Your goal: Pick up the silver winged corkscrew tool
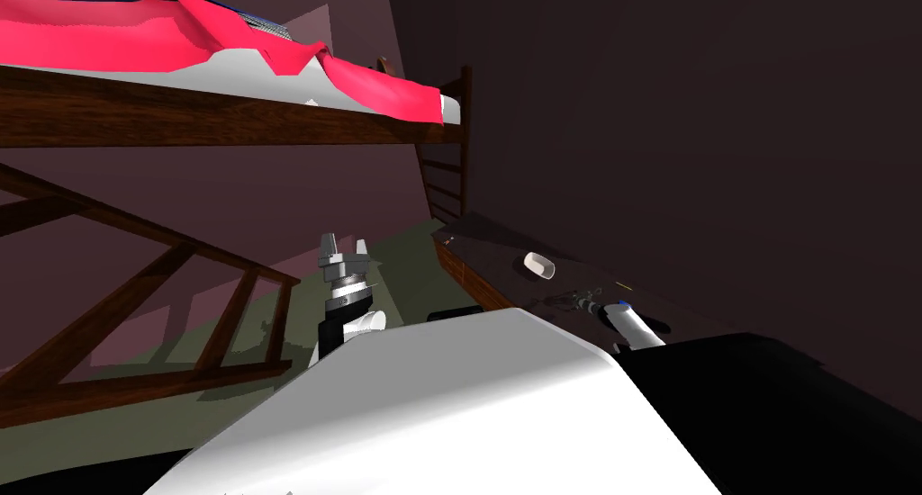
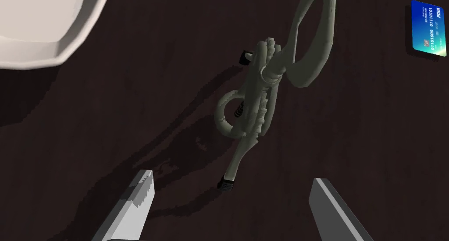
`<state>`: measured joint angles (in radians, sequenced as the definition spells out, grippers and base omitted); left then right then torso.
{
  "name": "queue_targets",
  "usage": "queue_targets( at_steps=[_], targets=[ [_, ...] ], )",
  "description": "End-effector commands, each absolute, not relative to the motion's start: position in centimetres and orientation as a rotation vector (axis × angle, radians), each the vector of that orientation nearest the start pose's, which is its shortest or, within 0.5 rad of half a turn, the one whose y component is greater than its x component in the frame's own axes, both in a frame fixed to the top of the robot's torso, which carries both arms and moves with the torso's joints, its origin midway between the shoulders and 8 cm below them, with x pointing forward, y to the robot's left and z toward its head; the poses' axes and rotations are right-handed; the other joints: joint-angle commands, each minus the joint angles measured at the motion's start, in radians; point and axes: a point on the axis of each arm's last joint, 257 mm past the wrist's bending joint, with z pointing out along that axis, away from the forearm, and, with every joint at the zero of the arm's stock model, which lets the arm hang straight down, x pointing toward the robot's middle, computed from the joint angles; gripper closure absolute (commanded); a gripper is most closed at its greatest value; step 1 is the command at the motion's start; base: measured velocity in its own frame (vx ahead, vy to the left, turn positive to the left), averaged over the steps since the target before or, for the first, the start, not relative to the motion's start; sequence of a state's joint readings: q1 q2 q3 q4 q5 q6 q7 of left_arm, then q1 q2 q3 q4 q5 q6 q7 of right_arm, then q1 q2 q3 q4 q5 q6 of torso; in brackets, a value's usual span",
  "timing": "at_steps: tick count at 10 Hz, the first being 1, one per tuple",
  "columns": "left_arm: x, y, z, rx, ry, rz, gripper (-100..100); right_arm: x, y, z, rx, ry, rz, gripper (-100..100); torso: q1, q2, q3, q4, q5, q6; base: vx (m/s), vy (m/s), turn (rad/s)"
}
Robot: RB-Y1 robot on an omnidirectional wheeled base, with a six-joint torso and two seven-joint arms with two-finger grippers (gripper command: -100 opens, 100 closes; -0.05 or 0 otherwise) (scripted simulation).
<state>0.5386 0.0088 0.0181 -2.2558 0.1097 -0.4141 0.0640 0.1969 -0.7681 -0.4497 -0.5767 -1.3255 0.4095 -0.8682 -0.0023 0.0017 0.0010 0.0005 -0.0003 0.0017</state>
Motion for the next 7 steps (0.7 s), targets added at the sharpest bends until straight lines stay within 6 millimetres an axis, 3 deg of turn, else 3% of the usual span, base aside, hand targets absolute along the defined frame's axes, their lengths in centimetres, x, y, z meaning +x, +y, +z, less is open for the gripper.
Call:
queue_targets(
  at_steps=[1, 4, 7],
  targets=[
    [35.5, 30.5, -1.6, -0.863, 0.624, -1.362, 0, 13.3, -75.6, -45.6, -3.065, 1.293, -0.98, -100, 0.0, 0.0, 0.0, 0.0, 0.0, 0.0, -0.012, -0.03, 0.128],
    [35.5, 30.5, -1.6, -0.863, 0.624, -1.362, 0, 11.6, -77.3, -44.7, -2.964, 1.481, -0.981, -100, -0.002, 0.0, 0.0, 0.0, 0.0, 0.0, -0.022, -0.051, 0.193],
    [35.5, 30.5, -1.6, -0.863, 0.624, -1.362, 0, 11.2, -77.6, -44.4, -2.94, 1.522, -0.985, -100, 0.001, 0.0, 0.0, 0.0, 0.0, 0.001, -0.008, -0.016, 0.021]
  ],
)
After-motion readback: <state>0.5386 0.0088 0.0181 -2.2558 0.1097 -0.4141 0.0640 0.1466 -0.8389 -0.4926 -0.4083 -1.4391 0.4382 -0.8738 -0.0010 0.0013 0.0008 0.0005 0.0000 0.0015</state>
